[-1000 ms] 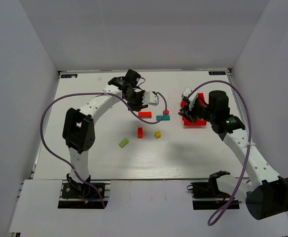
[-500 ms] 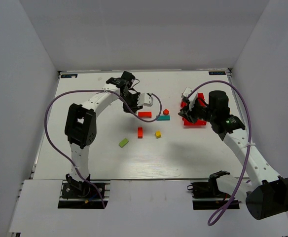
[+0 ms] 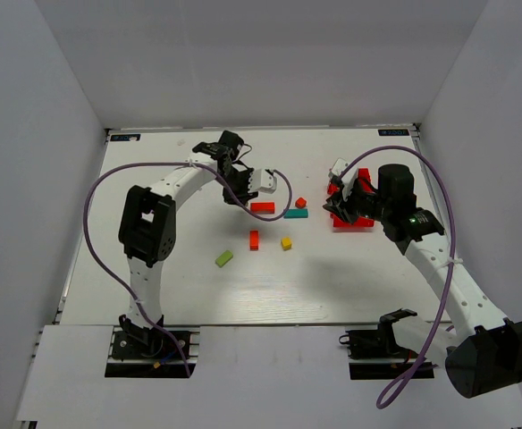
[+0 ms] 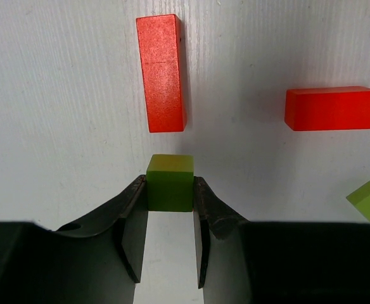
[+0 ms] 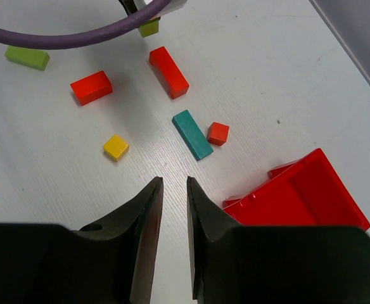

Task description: Build the wood block tower

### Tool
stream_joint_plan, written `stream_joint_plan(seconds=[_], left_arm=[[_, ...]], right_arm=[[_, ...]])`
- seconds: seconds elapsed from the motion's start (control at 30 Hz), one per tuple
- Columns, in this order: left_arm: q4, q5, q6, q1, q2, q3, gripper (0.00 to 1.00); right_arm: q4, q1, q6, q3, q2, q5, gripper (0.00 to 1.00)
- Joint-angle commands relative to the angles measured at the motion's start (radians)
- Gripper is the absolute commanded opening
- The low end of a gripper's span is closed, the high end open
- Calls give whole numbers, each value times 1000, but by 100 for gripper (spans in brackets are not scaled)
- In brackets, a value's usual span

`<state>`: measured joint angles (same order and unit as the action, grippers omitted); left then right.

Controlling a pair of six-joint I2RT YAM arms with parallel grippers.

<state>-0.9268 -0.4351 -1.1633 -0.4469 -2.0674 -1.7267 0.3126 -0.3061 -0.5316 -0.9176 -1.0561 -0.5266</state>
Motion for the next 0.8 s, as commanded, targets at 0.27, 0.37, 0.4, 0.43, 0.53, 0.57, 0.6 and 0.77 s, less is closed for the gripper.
stream_joint_plan(seconds=[0.27, 0.37, 0.4, 0.43, 0.53, 0.57, 0.6, 0.77], left_arm=[[34, -39, -18, 5, -17, 30, 5], [34, -39, -18, 5, -26, 30, 5], [34, -39, -18, 5, -26, 30, 6], [34, -39, -18, 5, -36, 30, 6], [45, -30, -18, 5, -36, 30, 6], [45, -30, -9, 5, -36, 30, 7], [45, -30, -9, 5, -45, 30, 7], [54, -21, -9, 5, -56, 21, 8]], right_arm=[[-4, -4, -8, 6, -5, -9, 29], [-4, -5, -10, 8, -8, -7, 29], [-4, -5, -8, 6, -8, -7, 29], [-1, -5, -8, 6, -12, -7, 29], [-1, -4, -8, 6, -10, -6, 29], [-4, -5, -8, 8, -12, -7, 29], [-4, -5, -10, 8, -8, -9, 29], [-4, -4, -8, 8, -10, -7, 29]])
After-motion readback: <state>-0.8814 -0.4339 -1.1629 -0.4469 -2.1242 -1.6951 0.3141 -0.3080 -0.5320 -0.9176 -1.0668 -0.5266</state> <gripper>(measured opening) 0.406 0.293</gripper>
